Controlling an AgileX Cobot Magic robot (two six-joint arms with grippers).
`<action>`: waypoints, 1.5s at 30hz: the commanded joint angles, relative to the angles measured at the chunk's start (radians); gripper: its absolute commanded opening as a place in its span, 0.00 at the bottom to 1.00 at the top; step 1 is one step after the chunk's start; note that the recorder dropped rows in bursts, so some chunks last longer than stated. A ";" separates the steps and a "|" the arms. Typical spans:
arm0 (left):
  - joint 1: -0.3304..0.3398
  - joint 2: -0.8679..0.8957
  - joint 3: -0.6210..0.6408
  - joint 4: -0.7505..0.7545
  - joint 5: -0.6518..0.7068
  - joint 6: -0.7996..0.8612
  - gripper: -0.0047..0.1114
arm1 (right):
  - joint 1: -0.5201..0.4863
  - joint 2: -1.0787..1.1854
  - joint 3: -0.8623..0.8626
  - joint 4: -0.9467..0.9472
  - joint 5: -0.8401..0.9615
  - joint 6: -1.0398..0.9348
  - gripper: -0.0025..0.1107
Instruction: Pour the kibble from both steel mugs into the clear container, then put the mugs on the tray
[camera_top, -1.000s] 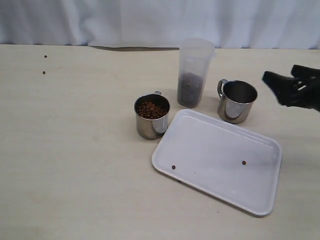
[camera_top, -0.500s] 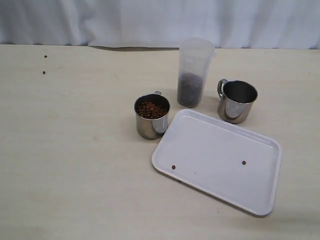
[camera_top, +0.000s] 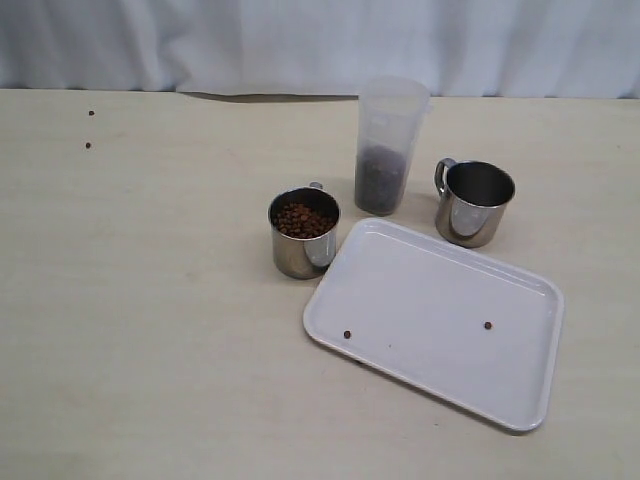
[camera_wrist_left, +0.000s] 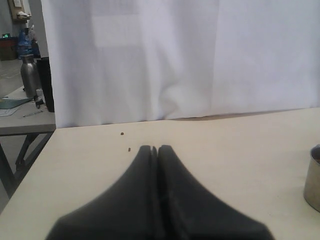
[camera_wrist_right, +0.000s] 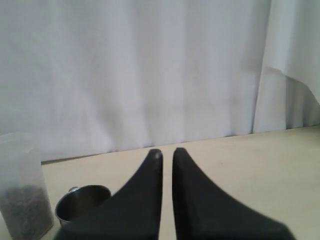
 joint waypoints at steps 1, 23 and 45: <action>0.001 -0.003 0.002 -0.007 -0.005 -0.006 0.04 | -0.001 -0.162 0.005 -0.320 0.066 0.338 0.07; 0.001 -0.003 0.002 -0.007 -0.005 -0.006 0.04 | 0.361 -0.261 0.005 -0.652 0.213 0.690 0.07; 0.001 -0.003 0.002 -0.007 -0.005 -0.006 0.04 | 0.361 -0.261 0.005 -0.039 0.219 0.379 0.07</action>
